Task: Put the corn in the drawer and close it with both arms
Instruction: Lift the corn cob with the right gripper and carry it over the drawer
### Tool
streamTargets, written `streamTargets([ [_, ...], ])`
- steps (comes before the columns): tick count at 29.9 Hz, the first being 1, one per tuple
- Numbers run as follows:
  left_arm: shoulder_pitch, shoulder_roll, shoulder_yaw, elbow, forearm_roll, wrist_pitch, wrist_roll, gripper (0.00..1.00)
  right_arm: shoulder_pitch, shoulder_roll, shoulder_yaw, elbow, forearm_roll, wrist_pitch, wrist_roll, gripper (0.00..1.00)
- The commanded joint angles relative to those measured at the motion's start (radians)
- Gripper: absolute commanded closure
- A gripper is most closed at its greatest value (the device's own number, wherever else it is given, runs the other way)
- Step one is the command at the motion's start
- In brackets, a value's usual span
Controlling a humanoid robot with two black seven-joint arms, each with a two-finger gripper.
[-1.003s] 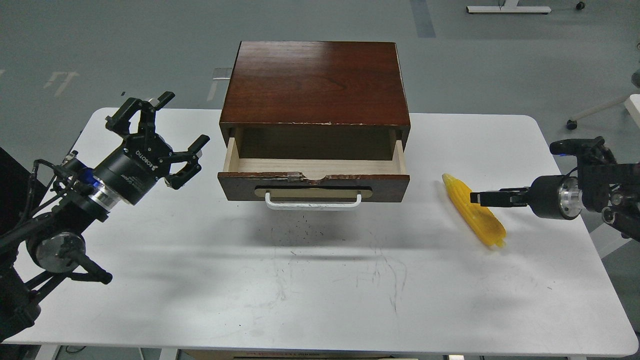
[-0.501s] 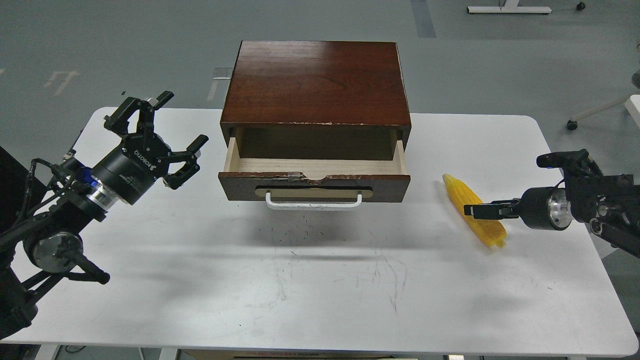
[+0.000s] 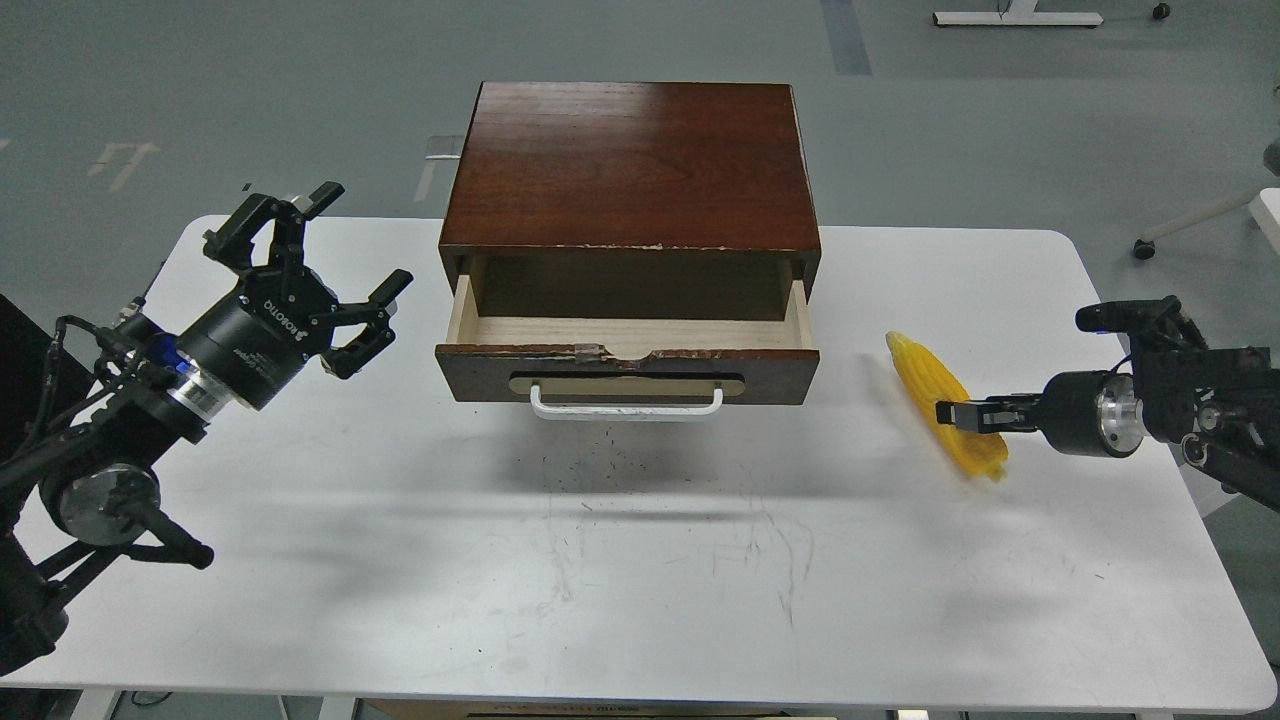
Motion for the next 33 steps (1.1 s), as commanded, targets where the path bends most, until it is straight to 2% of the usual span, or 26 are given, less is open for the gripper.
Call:
streamTargets([
  [1, 0.0, 0.003, 0.0, -0.001, 0.0, 0.0, 0.0, 0.0, 0.075, -0.054, 0.067, 0.071, 0.006, -0.003, 0.0, 0.83],
  [7, 0.0, 0.002, 0.0, 0.001, 0.0, 0.0, 0.0, 0.0, 0.254, -0.115, 0.082, 0.154, 0.006, 0.004, 0.0, 0.82],
  [16, 0.0, 0.003, 0.0, 0.001, 0.0, 0.0, 0.0, 0.0, 0.503, -0.101, 0.015, 0.286, -0.003, 0.01, 0.0, 0.82],
  [23, 0.0, 0.0, 0.0, 0.001, 0.0, 0.0, 0.0, 0.0, 0.746, 0.015, -0.203, 0.424, -0.022, 0.01, 0.0, 0.81],
  [33, 0.0, 0.006, -0.002, 0.001, 0.0, 0.0, 0.0, 0.0, 0.797, 0.166, -0.266, 0.431, -0.275, -0.002, 0.0, 0.82],
])
